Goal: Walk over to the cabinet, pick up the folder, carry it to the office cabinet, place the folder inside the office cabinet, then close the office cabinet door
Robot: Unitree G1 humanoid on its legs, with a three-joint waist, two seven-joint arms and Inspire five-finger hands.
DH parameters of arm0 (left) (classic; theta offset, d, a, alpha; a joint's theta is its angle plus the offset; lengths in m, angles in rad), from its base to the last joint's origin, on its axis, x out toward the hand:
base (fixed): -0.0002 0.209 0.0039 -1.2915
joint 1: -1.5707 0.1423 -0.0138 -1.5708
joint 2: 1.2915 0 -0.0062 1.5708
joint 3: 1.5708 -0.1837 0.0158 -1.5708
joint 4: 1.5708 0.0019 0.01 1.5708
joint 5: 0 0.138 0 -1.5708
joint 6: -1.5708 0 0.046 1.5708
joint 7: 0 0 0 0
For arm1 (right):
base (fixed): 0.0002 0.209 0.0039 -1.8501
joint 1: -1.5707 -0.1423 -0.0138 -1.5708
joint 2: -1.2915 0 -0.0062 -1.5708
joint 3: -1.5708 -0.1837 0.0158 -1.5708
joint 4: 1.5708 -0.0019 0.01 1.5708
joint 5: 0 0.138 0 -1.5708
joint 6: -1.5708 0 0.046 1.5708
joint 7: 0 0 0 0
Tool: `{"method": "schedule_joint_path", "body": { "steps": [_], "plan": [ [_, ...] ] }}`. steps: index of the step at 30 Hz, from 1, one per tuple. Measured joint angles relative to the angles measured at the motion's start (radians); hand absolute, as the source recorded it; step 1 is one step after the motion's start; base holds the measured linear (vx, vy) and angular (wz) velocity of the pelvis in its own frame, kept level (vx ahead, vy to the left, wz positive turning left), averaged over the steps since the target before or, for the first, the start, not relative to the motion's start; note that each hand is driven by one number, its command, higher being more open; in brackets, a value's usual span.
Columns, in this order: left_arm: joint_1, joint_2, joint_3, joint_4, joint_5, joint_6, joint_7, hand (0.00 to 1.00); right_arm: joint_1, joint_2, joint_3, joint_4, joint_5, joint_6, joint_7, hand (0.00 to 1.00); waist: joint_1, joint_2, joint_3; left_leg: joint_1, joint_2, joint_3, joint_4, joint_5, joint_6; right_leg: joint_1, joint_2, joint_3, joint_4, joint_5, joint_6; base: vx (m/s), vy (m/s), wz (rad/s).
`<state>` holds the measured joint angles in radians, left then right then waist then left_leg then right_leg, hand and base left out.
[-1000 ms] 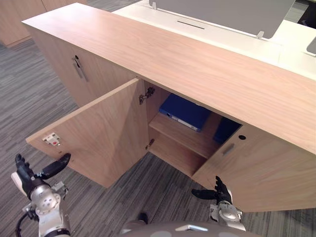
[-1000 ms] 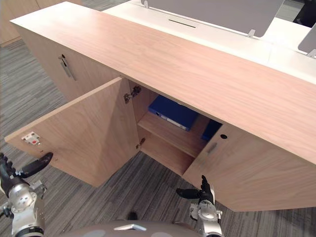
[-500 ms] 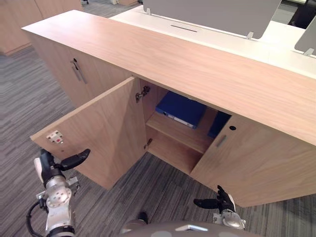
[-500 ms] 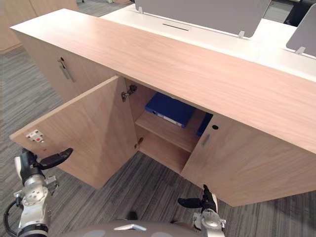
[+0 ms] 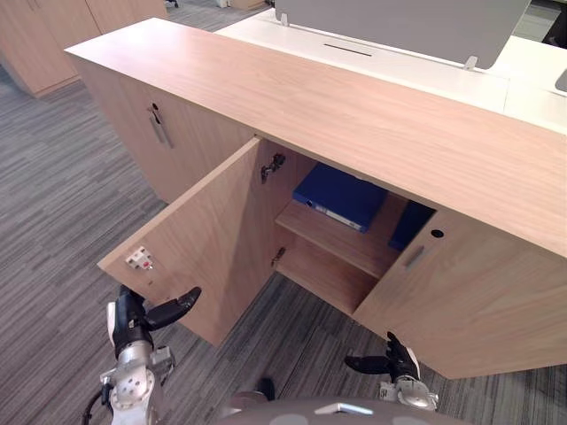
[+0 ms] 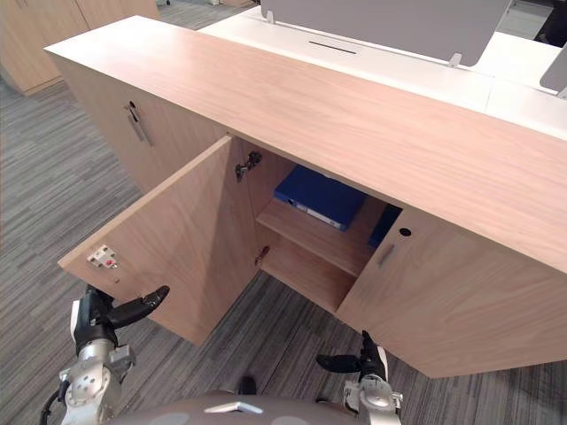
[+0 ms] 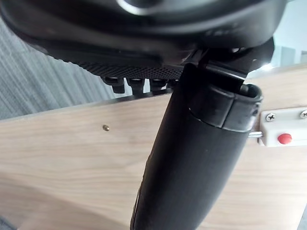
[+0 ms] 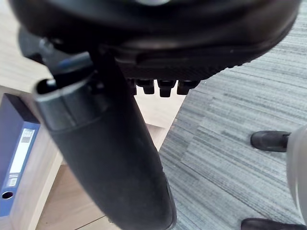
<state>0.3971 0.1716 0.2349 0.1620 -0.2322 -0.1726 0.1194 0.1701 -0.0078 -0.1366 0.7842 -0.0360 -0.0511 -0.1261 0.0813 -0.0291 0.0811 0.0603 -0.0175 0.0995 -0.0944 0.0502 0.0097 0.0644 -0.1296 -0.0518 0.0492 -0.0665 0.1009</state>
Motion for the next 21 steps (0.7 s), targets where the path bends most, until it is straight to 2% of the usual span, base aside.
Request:
{"method": "schedule_joint_path", "body": {
  "steps": [7,12,17,21],
  "plan": [
    [0.071,0.021,-0.105,-0.016,-0.009,0.001,-0.074,1.0,0.001,0.006,0.011,-0.015,-0.001,-0.001,0.02,1.0,0.004,-0.003,-0.001,-0.014,-0.01,0.031,0.0,-0.001,0.004,-0.033,-0.011,0.028,0.007,0.0,0.016,-0.04,0.025,-0.09],
    [0.082,0.069,-0.237,0.022,-0.008,0.002,-0.127,1.0,0.003,-0.002,0.045,-0.013,-0.001,-0.001,0.024,1.0,-0.002,-0.003,-0.002,-0.036,-0.008,0.056,0.0,0.002,0.003,-0.067,-0.006,0.058,0.009,0.002,0.014,-0.03,0.007,-0.13],
    [0.041,0.107,-0.429,0.099,0.079,0.004,-0.209,1.0,-0.008,-0.011,0.067,-0.002,-0.001,-0.002,0.028,1.0,-0.053,0.0,-0.007,-0.032,-0.007,0.128,0.002,-0.011,0.01,-0.094,-0.001,0.133,-0.003,0.028,0.007,0.01,0.031,-0.43],
    [-0.062,0.094,-0.503,0.167,0.13,0.009,-0.216,1.0,-0.005,-0.018,0.081,0.02,-0.001,-0.001,0.029,1.0,-0.089,-0.001,-0.014,-0.022,-0.004,0.166,0.005,-0.021,0.01,-0.098,0.006,0.173,-0.017,0.047,0.006,0.02,0.036,-0.36]
  ]
}}
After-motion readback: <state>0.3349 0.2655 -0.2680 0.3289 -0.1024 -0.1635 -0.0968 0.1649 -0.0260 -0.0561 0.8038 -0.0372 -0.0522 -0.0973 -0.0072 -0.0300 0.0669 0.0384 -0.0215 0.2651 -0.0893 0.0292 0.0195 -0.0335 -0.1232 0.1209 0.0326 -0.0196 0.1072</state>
